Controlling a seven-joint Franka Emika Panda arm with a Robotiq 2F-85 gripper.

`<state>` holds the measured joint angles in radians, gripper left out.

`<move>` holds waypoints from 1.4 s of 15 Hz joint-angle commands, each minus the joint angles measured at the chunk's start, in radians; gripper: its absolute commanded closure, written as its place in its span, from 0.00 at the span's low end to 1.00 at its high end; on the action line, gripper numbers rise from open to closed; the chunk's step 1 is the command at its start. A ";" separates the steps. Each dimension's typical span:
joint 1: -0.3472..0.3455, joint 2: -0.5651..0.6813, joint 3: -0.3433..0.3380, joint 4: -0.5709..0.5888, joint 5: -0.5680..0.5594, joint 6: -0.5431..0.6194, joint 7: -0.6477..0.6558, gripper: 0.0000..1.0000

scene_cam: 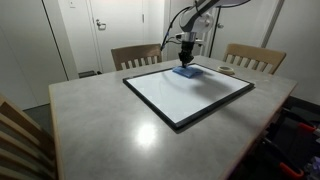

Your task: Use the blue cloth to wipe the board

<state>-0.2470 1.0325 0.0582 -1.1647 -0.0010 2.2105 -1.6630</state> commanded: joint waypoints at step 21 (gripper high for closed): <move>0.001 -0.347 0.012 -0.690 0.010 0.280 0.092 0.99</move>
<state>-0.2456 0.7361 0.0629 -1.7134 0.0001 2.4219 -1.5927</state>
